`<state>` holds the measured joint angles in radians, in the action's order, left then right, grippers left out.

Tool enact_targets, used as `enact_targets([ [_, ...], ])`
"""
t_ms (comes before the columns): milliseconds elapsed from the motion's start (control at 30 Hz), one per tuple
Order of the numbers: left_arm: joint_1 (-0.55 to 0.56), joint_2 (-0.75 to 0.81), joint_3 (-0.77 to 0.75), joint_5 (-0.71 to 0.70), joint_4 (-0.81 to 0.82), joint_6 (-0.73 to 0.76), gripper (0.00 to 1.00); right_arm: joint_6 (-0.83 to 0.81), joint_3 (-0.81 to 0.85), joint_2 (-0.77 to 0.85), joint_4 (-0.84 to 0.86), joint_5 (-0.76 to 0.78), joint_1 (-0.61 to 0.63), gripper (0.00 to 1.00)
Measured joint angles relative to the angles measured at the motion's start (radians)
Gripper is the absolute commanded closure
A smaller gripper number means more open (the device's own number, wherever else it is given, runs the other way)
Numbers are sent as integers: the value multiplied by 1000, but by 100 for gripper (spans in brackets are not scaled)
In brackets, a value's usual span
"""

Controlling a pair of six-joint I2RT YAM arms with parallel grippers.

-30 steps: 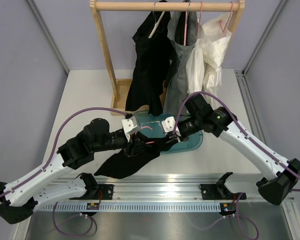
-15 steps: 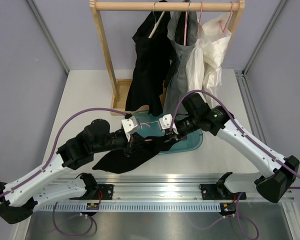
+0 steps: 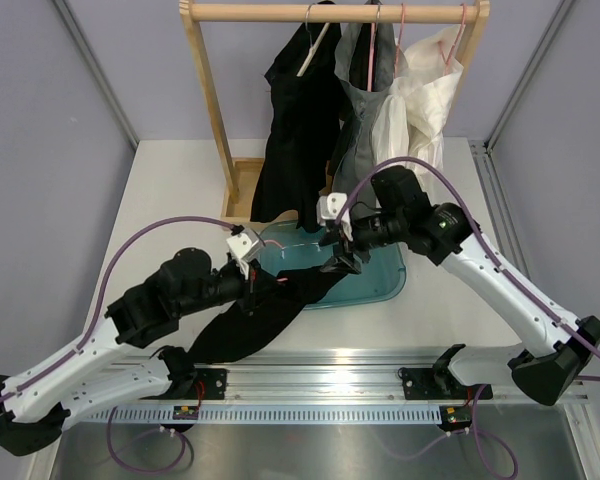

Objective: Remove the skirt from the hanger

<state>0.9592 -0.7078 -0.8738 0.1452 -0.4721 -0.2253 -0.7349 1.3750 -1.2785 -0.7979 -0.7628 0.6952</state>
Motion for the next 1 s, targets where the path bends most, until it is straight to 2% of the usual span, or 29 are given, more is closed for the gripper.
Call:
enact_targets([
  [300, 0, -43, -2, -111, -4, -171, 100, 451, 71, 22, 125, 90, 12, 34],
  [500, 0, -100, -23, -164, -5, -232, 100, 689, 71, 13, 171, 270, 103, 34],
  [833, 0, -114, -66, -200, 15, -254, 100, 781, 31, -27, 196, 413, 201, 35],
  [933, 0, -114, -69, -206, 9, -254, 100, 778, 29, -54, 199, 443, 225, 37],
  [1000, -1, -114, -69, -211, -8, -254, 100, 771, 29, -69, 200, 468, 236, 46],
])
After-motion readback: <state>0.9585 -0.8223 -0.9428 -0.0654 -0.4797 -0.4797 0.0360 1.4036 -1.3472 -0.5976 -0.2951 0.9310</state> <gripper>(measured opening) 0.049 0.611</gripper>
